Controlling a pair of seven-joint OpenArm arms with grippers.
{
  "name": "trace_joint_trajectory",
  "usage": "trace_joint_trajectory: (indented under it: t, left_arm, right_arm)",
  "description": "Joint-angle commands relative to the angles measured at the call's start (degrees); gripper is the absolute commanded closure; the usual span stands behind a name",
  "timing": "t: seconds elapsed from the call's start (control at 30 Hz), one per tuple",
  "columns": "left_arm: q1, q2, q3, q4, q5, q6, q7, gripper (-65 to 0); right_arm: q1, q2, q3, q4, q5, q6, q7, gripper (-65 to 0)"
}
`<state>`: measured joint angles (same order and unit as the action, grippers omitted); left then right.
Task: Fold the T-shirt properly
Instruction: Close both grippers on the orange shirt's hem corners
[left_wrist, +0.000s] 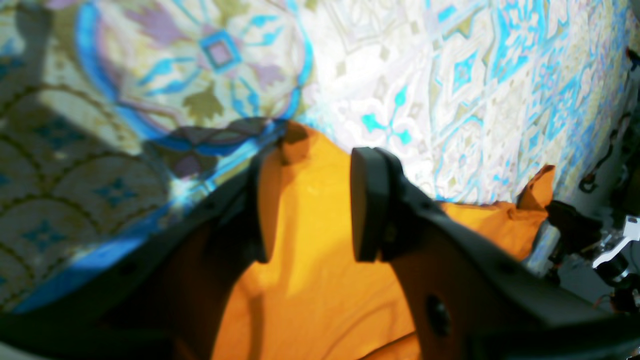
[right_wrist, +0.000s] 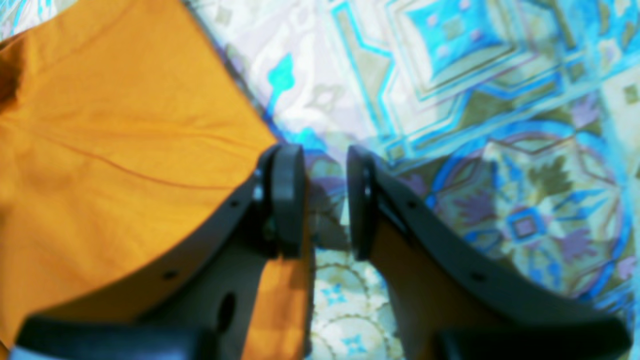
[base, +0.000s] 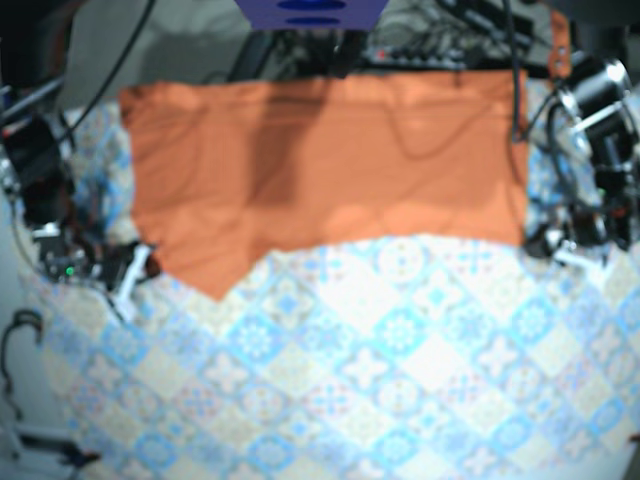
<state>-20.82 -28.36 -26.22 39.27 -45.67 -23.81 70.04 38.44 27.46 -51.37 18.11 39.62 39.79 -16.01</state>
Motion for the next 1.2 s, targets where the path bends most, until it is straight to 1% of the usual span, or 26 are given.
trace_joint_trajectory:
  t: [0.0, 0.13, 0.23, 0.43, 0.8, 0.93, 1.1, 1.17]
  left_arm:
    - [-1.2, -1.0, -0.1, 0.9, -1.1, -0.2, -0.3, -22.9]
    - [-1.2, -1.0, -0.1, 0.9, -1.1, -0.2, -0.3, -22.9]
    - [-1.2, -1.0, -0.1, 0.9, -1.1, -0.2, -0.3, -22.9]
    - [-1.2, -1.0, -0.1, 0.9, -1.1, -0.2, -0.3, -22.9]
    - [-1.2, -1.0, -0.1, 0.9, -1.1, -0.2, -0.3, -22.9]
    - [-1.2, -1.0, -0.1, 0.9, -1.1, -0.2, -0.4, -22.9]
    - [-1.2, -1.0, -0.1, 0.9, -1.1, -0.2, -0.5, -22.9]
    - [-1.2, -1.0, -0.1, 0.9, -1.1, -0.2, -0.5, -22.9]
  right_arm:
    - [1.2, 0.8, 0.2, 1.0, 0.7, 0.2, 0.2, -14.7]
    - [0.4, 0.7, 0.2, 3.0, 0.7, 0.2, -0.9, -14.8]
    - [0.4, -0.8, 0.3, 3.0, 0.7, 0.2, -1.7, -14.9]
    - [0.4, -1.2, 0.5, 3.0, 0.7, 0.2, -1.8, -15.0]
    - [0.8, -1.1, 0.6, 3.0, 0.6, 0.2, -1.3, -15.1]
    - [0.8, -0.8, 0.6, 2.5, 0.4, 0.2, 0.2, -15.1]
    - [0.8, -0.6, 0.5, 2.4, 0.3, 0.2, 0.8, -15.1]
    - [0.8, -0.1, 0.5, 2.4, 0.3, 0.2, 1.5, -15.1]
